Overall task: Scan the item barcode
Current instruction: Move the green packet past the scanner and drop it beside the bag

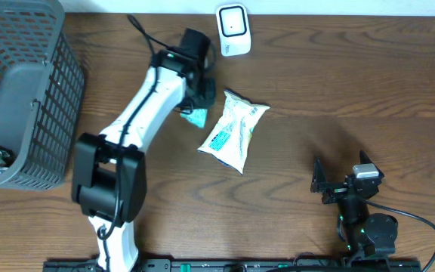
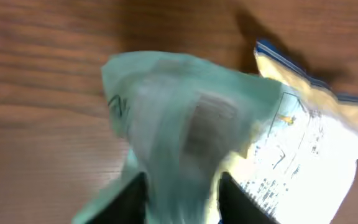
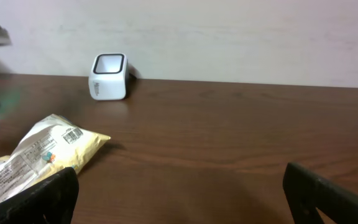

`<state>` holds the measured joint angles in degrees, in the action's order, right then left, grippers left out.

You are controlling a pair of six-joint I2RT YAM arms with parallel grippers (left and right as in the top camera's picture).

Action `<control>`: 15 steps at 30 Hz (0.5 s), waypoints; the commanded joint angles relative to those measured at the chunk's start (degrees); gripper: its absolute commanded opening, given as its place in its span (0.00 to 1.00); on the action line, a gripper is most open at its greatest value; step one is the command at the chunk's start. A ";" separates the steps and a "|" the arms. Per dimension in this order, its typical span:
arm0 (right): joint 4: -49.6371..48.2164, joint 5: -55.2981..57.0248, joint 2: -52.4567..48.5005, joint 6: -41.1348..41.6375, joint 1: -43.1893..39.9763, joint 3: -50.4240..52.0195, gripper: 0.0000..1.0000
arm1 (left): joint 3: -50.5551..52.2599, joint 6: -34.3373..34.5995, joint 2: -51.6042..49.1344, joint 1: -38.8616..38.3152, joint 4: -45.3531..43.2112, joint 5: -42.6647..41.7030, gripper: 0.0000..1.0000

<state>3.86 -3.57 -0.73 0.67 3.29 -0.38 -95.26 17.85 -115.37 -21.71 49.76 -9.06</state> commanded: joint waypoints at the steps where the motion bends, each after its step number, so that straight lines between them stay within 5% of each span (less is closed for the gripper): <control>1: 0.24 0.26 0.13 0.55 0.02 0.07 0.99 | 0.22 0.17 -0.09 -0.55 0.22 0.63 0.51; 15: 0.24 0.26 0.13 0.55 0.02 0.07 0.99 | -6.99 -0.70 13.11 12.68 -1.33 3.67 0.54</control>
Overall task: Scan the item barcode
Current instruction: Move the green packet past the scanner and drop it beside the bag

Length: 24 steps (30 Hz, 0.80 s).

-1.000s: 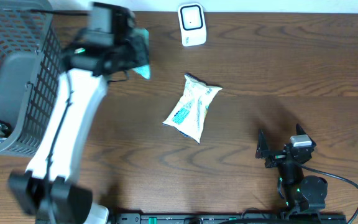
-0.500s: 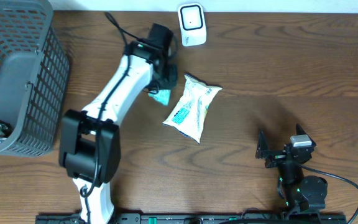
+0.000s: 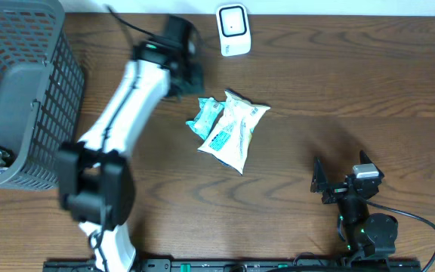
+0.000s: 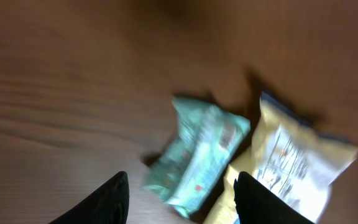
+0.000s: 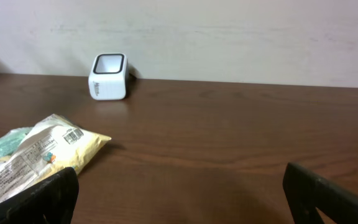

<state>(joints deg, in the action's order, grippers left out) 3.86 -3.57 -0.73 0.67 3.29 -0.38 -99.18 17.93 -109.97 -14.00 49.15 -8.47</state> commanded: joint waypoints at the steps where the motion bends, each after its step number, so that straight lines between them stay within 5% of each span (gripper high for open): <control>1: 0.24 0.26 0.13 0.57 0.02 0.07 0.99 | -3.08 -0.79 9.35 6.80 -1.18 3.98 0.54; 14: 0.24 0.26 0.13 0.55 0.02 0.07 0.99 | -2.60 5.49 18.47 40.22 -2.36 12.41 0.65; 24: 0.24 0.26 0.13 0.55 0.02 0.07 0.99 | 1.14 15.58 9.29 49.07 7.63 23.15 0.66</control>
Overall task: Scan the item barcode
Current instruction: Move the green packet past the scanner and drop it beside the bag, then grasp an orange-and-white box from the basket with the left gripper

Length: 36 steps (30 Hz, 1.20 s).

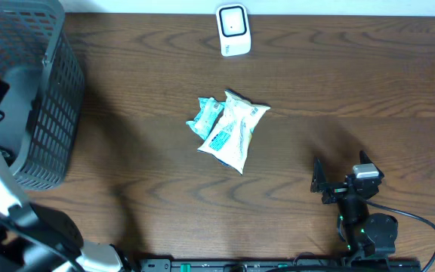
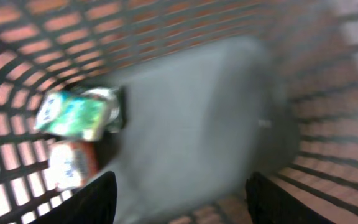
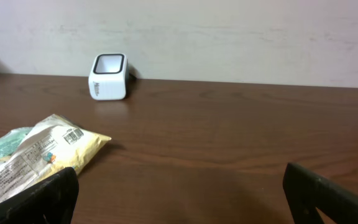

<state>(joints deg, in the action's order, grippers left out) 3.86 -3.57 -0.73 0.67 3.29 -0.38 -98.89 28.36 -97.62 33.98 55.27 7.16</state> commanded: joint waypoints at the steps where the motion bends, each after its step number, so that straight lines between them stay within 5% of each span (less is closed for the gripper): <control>1: 0.24 0.26 0.13 0.57 0.02 0.07 0.99 | 0.85 6.47 -4.13 1.53 2.08 8.50 0.66; 21: 0.24 0.26 0.13 0.55 0.02 0.07 0.99 | 1.11 11.41 -17.88 6.10 7.58 8.83 0.67; 36: 0.24 0.26 0.13 0.57 0.02 0.07 0.99 | 2.58 13.99 -18.45 7.48 8.13 12.41 0.67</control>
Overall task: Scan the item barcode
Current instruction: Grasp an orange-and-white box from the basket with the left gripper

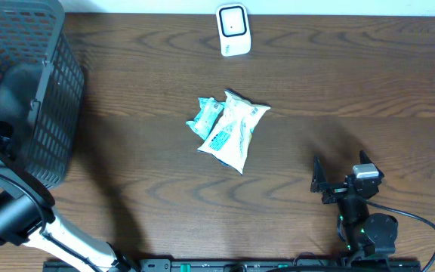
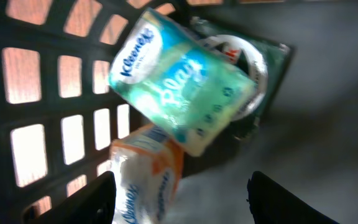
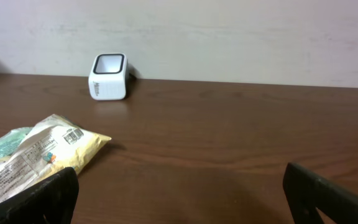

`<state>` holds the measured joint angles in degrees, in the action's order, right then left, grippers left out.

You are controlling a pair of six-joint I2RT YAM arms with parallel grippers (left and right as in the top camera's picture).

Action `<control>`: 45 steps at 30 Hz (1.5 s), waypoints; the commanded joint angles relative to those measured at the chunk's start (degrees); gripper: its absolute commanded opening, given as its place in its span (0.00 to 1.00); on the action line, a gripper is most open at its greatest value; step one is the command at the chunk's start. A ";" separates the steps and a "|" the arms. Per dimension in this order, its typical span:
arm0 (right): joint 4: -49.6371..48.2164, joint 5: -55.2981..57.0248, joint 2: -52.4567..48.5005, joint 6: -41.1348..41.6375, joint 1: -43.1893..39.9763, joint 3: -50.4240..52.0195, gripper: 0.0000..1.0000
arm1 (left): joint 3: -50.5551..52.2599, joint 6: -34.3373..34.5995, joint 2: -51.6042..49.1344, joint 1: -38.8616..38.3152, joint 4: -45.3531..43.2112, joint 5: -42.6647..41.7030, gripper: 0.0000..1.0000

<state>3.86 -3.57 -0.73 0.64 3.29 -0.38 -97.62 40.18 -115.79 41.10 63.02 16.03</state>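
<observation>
The white barcode scanner [image 1: 232, 30] stands at the table's far edge and also shows in the right wrist view as the scanner [image 3: 109, 76]. A teal pack [image 1: 205, 117] lies against a pale yellow pack [image 1: 234, 130] mid-table. My left gripper [image 2: 179, 208] is open inside the grey basket [image 1: 47, 113], just over a teal Kleenex pack [image 2: 185, 106] and an orange Kleenex pack [image 2: 145, 180]. A green packet with a white ring [image 2: 257, 68] lies behind them. My right gripper [image 3: 179, 199] stands open and holds nothing at the near right.
The basket's mesh wall [image 2: 42, 93] closes in the left gripper on the left. In the right wrist view the yellow pack [image 3: 48, 152] lies left of the fingers, and a pale wall [image 3: 229, 31] rises behind the table.
My left gripper, still open, was higher over the basket floor with the packs small at the left. Now it is low and close above them. The right arm and table items have not moved.
My left gripper had the teal pack between its fingers beside the yellow pack. Then the pack lay free on the table with the gripper open above it. After that the gripper was over the basket, and now it is down among the packs inside.
</observation>
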 commanded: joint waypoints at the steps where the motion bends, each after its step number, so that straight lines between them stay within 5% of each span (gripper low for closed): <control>1: 0.24 0.26 0.13 0.59 0.02 0.07 0.99 | 1.60 2.19 -0.28 0.35 0.35 3.87 0.67; 12: 0.24 0.26 0.13 0.57 0.02 0.07 0.99 | 6.34 3.63 -0.28 0.35 -1.03 3.98 0.65; 22: 0.24 0.26 0.13 0.57 0.02 0.07 0.99 | 7.19 3.54 -0.26 0.33 -2.58 3.74 0.08; 32: 0.24 0.26 0.13 0.59 0.02 0.07 0.99 | 0.22 0.66 6.60 0.22 -3.06 -9.27 0.07; 38: 0.24 0.26 0.13 0.57 0.02 0.07 0.99 | -0.94 -3.10 19.21 -0.39 -12.92 -22.08 0.07; 45: 0.24 0.26 0.13 0.59 0.02 0.07 0.99 | -0.92 -20.63 31.95 -6.73 -20.31 -37.48 0.07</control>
<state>3.86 -3.57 -0.73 0.64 3.29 -0.38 -98.04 31.31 -86.96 37.82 42.89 -10.07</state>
